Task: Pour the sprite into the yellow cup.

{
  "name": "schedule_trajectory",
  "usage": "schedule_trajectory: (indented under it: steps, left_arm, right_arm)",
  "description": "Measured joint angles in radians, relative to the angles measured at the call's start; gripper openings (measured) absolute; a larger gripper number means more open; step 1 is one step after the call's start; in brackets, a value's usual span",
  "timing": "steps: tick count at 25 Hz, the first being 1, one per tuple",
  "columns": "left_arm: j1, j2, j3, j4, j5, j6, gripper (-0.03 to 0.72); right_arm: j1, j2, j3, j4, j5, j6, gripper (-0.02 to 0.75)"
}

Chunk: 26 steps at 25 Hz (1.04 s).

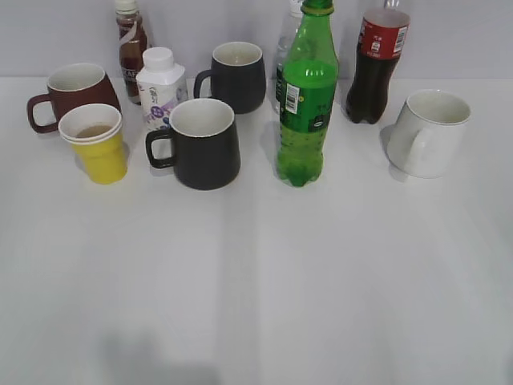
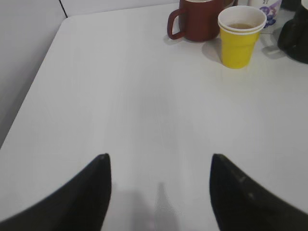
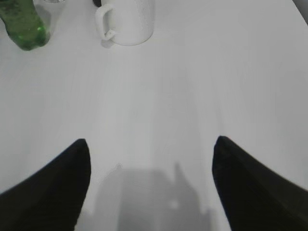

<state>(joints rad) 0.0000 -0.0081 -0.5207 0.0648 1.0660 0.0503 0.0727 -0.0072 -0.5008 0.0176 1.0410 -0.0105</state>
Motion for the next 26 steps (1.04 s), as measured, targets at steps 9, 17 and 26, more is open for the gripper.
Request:
schedule_trajectory:
  steps: [9, 17, 26]
  left_arm:
    - [0.0, 0.0, 0.0, 0.0, 0.0, 0.0, 0.473]
    - [0.0, 0.0, 0.0, 0.0, 0.0, 0.0, 0.473]
    - [0.0, 0.0, 0.0, 0.0, 0.0, 0.0, 0.473]
  right_arm:
    - [0.0, -0.001, 0.0, 0.0, 0.0, 0.0, 0.589]
    - [0.0, -0.001, 0.0, 0.0, 0.0, 0.0, 0.589]
    - [0.0, -0.001, 0.0, 0.0, 0.0, 0.001, 0.589]
